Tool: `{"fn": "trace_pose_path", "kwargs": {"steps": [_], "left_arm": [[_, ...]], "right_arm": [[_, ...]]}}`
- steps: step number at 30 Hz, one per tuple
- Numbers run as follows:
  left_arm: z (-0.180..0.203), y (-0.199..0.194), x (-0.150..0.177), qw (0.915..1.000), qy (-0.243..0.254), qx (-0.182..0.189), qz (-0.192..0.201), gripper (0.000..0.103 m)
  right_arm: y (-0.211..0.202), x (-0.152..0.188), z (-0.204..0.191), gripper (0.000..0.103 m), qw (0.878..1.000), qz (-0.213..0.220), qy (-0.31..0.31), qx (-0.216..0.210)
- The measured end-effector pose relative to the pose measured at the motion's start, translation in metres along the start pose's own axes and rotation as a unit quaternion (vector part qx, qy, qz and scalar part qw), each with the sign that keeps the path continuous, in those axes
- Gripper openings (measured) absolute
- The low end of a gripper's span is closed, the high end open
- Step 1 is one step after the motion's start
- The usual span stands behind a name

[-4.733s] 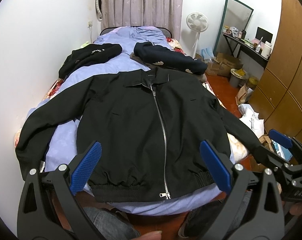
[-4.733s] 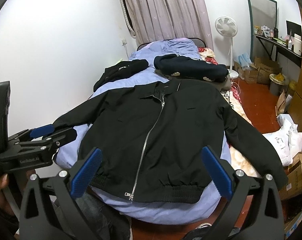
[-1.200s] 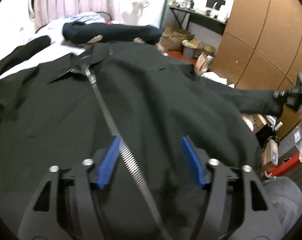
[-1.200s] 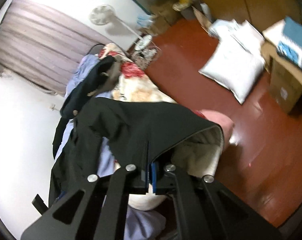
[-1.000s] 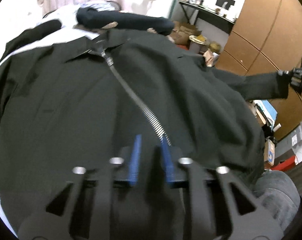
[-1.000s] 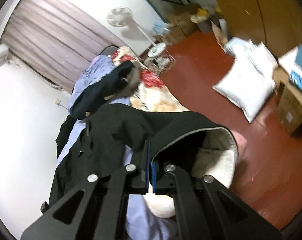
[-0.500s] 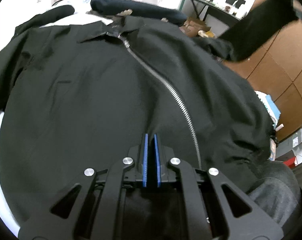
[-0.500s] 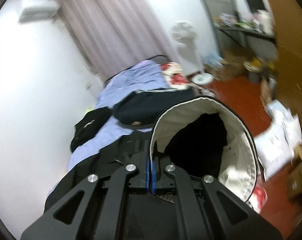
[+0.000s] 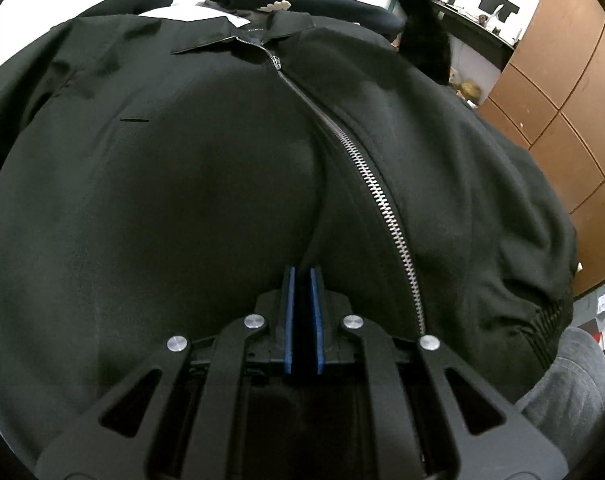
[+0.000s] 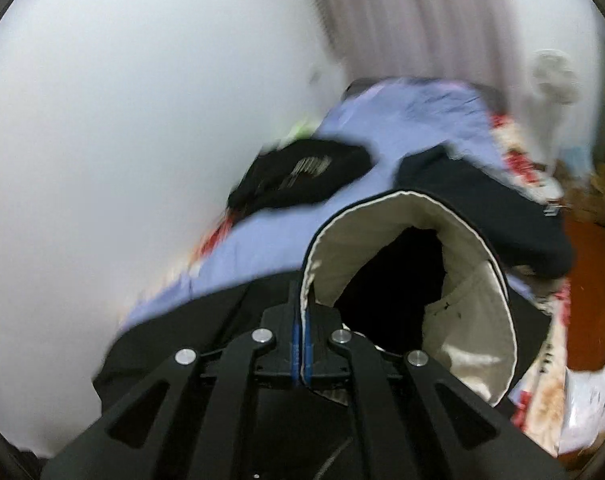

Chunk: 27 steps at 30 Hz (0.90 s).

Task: Fold large clothes

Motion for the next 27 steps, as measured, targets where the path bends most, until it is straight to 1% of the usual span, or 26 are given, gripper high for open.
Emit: {"fn": "trace_pose_path", "kwargs": {"steps": [2,4,7,10,12,13,14,15,16,17,18,19,21,25,26,27], "left_arm": [[0.003,0.001,-0.001,1.0,0.003,-0.004,0.0,0.009],[0.005,0.0,0.0,1.0,0.006,-0.005,0.004,0.008],[0.006,-0.001,-0.001,1.0,0.006,0.001,0.004,0.008],[0.004,-0.001,-0.005,0.9999,0.008,0.01,0.001,0.008],[0.001,0.0,-0.008,0.9998,0.006,0.018,0.002,0.008],[0.001,0.0,-0.008,0.9998,0.006,0.02,0.002,0.008],[0.0,-0.001,-0.008,0.9997,0.008,0.022,0.002,0.008],[0.0,-0.002,-0.008,0.9997,0.01,0.024,0.004,0.008],[-0.001,-0.002,-0.008,0.9996,0.01,0.026,0.005,0.008],[-0.004,-0.003,-0.009,0.9995,0.01,0.029,0.005,0.008],[-0.004,-0.003,-0.009,0.9995,0.008,0.031,0.004,0.008],[-0.005,-0.003,-0.009,0.9995,0.007,0.031,0.004,0.008],[-0.007,-0.003,-0.01,0.9996,0.008,0.029,0.003,0.008],[-0.006,-0.006,-0.012,0.9997,0.011,0.023,0.003,0.009],[-0.006,-0.007,-0.014,0.9998,0.01,0.018,0.001,0.01],[-0.002,-0.01,-0.017,0.9999,0.008,0.013,0.001,0.013]], "right_arm": [[0.047,0.004,-0.034,0.001,0.999,-0.038,-0.033,-0.002],[0.101,0.019,-0.059,0.001,0.995,-0.079,-0.057,-0.002],[0.168,0.041,-0.086,0.001,0.988,-0.136,-0.075,0.008],[0.208,0.065,-0.104,0.001,0.981,-0.168,-0.091,0.025],[0.235,0.09,-0.112,0.002,0.972,-0.205,-0.102,0.057],[0.244,0.101,-0.114,0.003,0.968,-0.217,-0.11,0.064],[0.246,0.11,-0.117,0.005,0.966,-0.218,-0.12,0.065],[0.247,0.117,-0.122,0.014,0.965,-0.216,-0.131,0.064],[0.244,0.121,-0.127,0.03,0.966,-0.213,-0.137,0.055],[0.241,0.121,-0.129,0.037,0.967,-0.211,-0.134,0.046],[0.235,0.12,-0.13,0.049,0.969,-0.209,-0.126,0.03],[0.229,0.118,-0.132,0.054,0.969,-0.214,-0.12,0.014],[0.216,0.111,-0.133,0.054,0.968,-0.218,-0.121,-0.017],[0.168,0.089,-0.133,0.054,0.973,-0.194,-0.112,-0.064],[0.152,0.08,-0.13,0.054,0.976,-0.177,-0.109,-0.071],[0.134,0.071,-0.123,0.054,0.979,-0.158,-0.099,-0.08]]}}
Point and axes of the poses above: each gripper's, at about its wrist camera, not at the fingertips, and y roughly the way its jaws point, z to its right, x to its underside, the point moved 1 cm from there along y, roughly the way its jaws point, and after that the axes turned 13 degrees about x, right-handed, at the moved point
